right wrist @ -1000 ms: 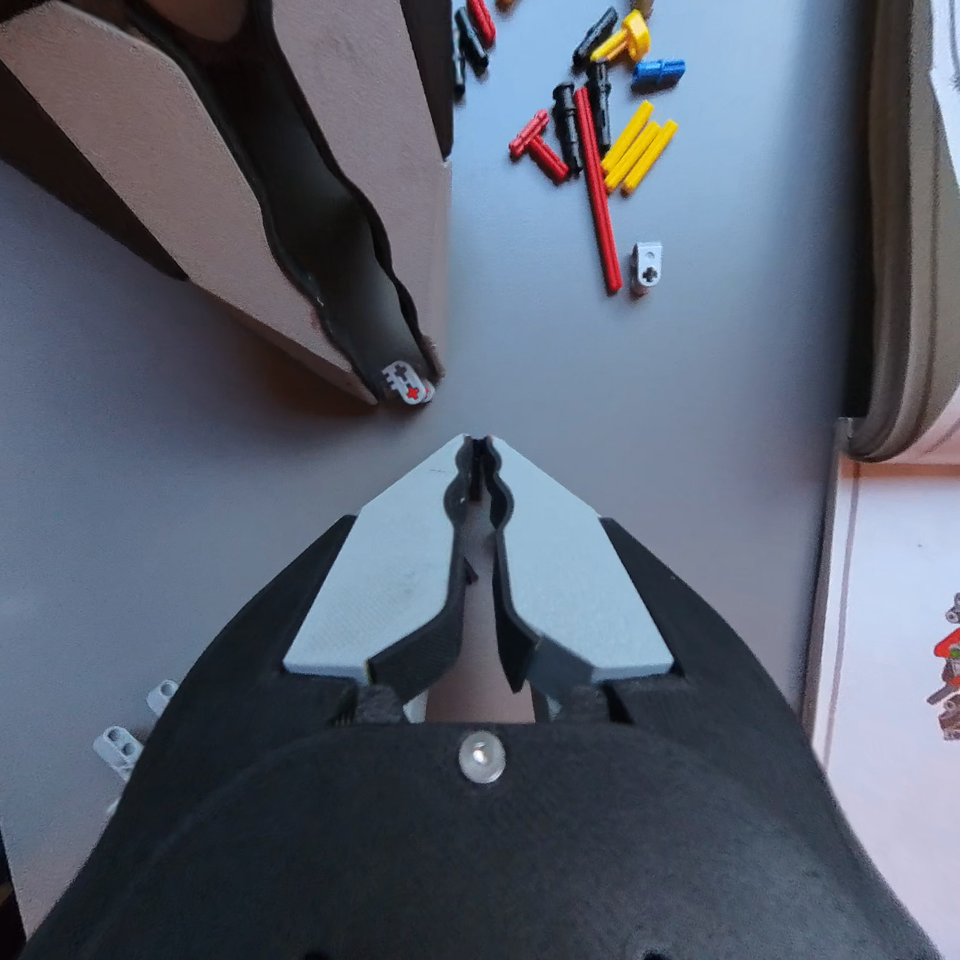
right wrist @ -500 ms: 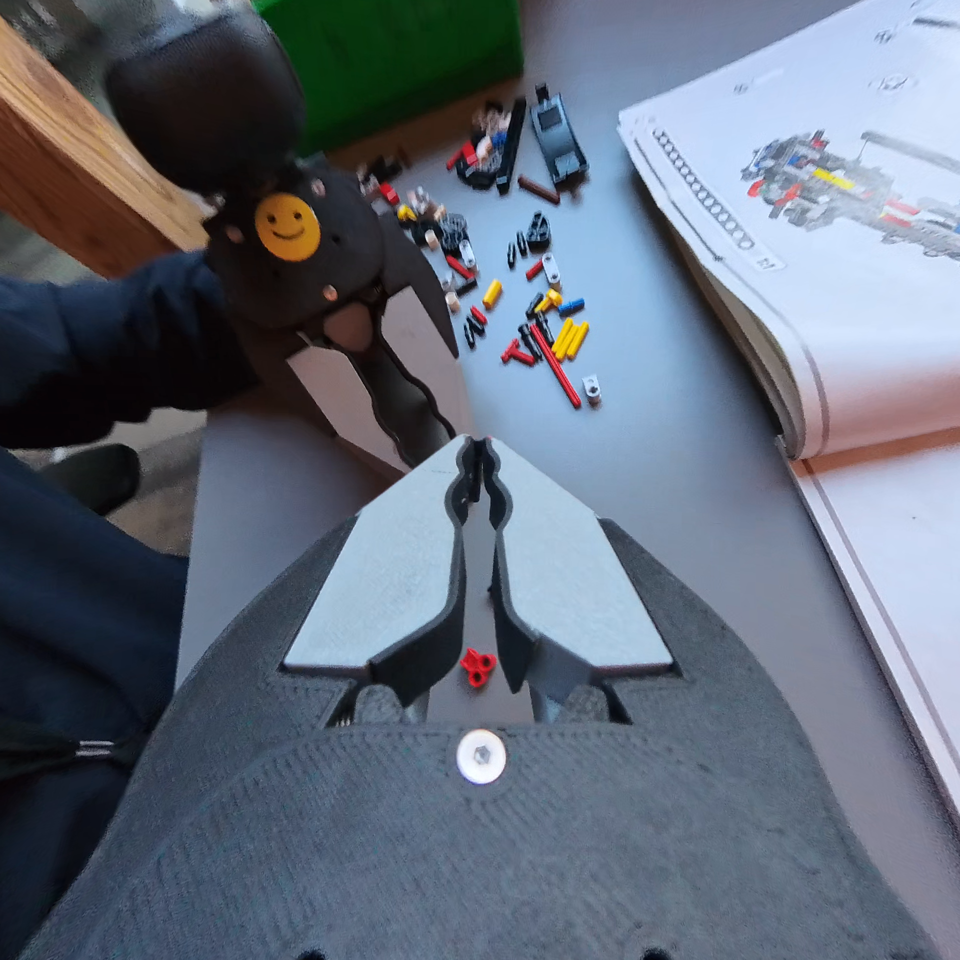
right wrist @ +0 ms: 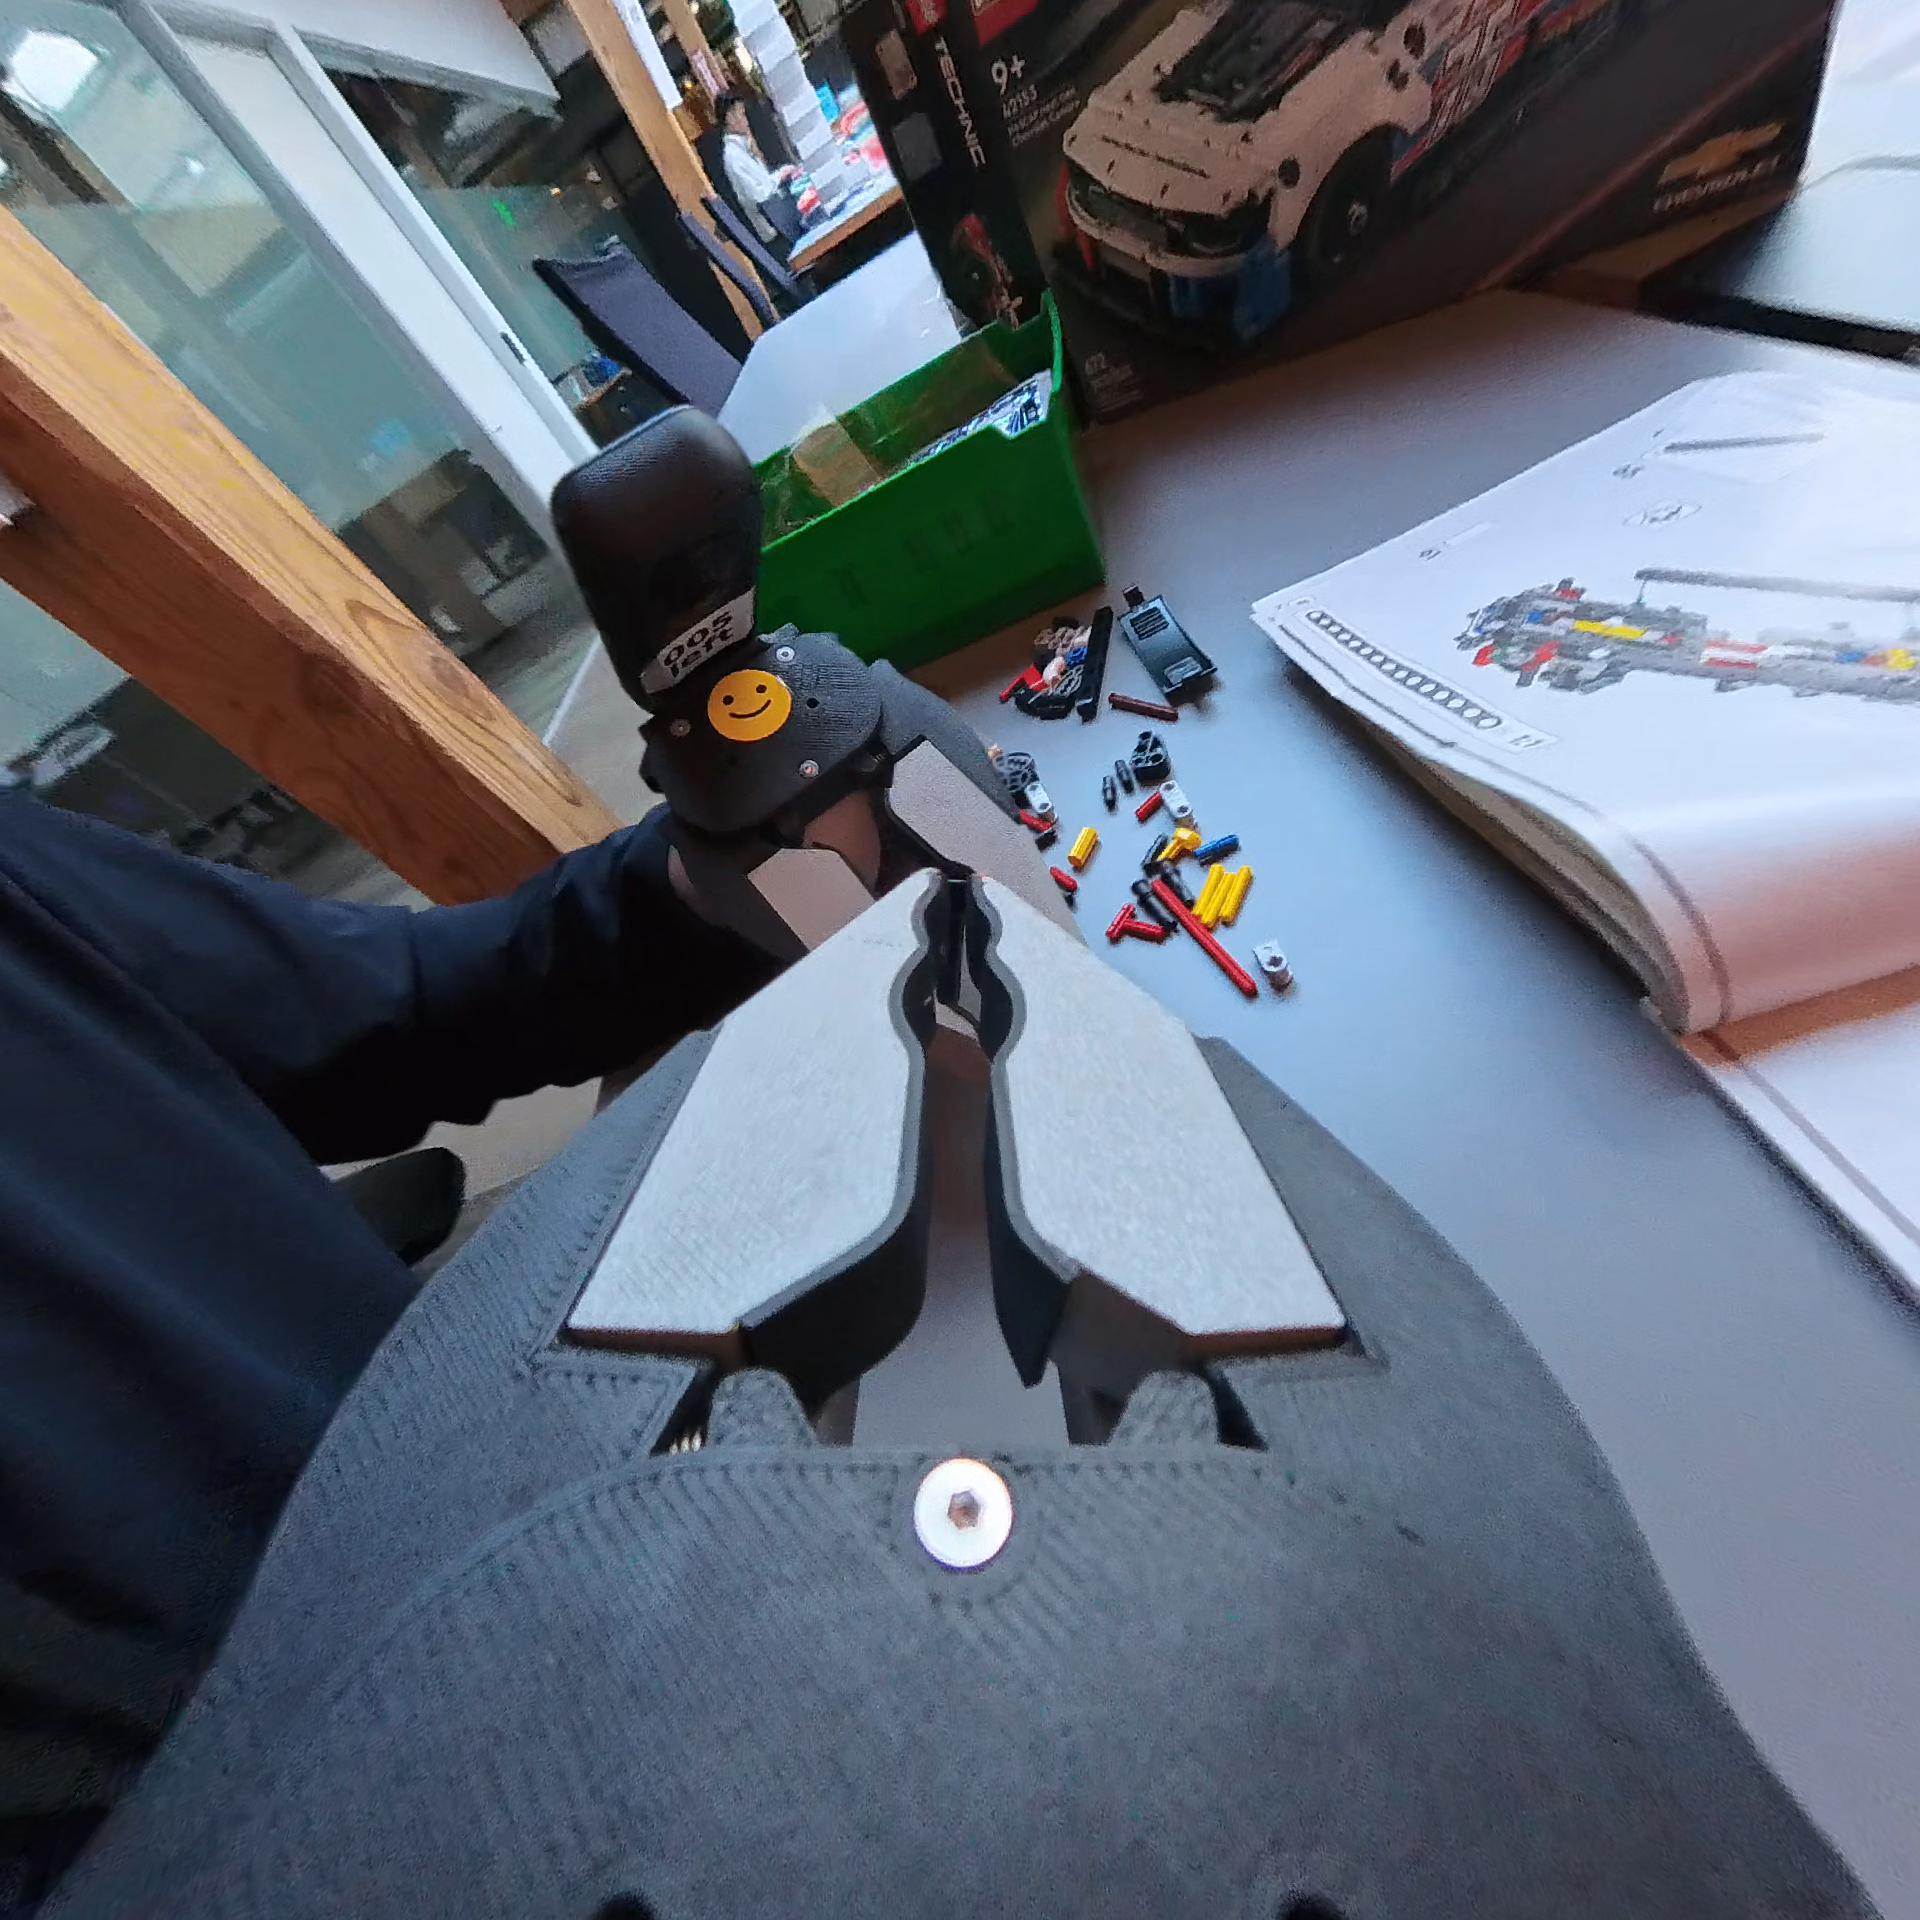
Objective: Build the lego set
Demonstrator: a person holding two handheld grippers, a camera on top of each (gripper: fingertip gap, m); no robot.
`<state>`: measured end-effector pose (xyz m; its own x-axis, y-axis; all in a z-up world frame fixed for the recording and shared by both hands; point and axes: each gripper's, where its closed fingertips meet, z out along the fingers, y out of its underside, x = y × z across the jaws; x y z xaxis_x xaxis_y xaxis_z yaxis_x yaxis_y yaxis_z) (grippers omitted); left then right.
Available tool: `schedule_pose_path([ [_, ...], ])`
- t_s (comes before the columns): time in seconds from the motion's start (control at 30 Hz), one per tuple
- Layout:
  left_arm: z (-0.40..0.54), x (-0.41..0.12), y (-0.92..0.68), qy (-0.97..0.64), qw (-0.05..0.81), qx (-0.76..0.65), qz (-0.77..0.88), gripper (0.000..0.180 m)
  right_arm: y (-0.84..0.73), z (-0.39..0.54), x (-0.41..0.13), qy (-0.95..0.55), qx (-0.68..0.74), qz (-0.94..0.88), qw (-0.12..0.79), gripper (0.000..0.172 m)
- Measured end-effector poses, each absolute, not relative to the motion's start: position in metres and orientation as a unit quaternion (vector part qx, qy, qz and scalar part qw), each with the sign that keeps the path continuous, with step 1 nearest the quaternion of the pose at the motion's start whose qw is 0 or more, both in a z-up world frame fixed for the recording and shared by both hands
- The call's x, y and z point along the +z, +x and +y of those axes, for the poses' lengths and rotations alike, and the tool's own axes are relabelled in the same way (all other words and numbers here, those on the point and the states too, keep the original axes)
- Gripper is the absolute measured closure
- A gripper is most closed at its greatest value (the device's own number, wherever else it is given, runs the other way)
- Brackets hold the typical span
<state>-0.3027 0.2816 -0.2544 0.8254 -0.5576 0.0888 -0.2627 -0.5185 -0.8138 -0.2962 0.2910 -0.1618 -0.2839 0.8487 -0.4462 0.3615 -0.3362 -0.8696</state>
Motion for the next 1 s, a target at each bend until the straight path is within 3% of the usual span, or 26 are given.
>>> schedule_pose_path([
  [0.47,0.294,-0.212,-0.274,-0.797,0.512,-0.218,0.233,0.155,-0.267,0.307,-0.126,-0.494,0.567,-0.516,0.410,0.172],
  [0.7,0.303,-0.172,-0.251,-0.749,0.583,-0.233,0.211,0.159,-0.271,0.301,-0.128,-0.510,0.598,-0.501,0.363,0.172],
  [1.0,0.299,-0.146,-0.246,-0.711,0.607,-0.312,0.170,0.165,-0.276,0.293,-0.127,-0.506,0.628,-0.485,0.339,0.172],
])
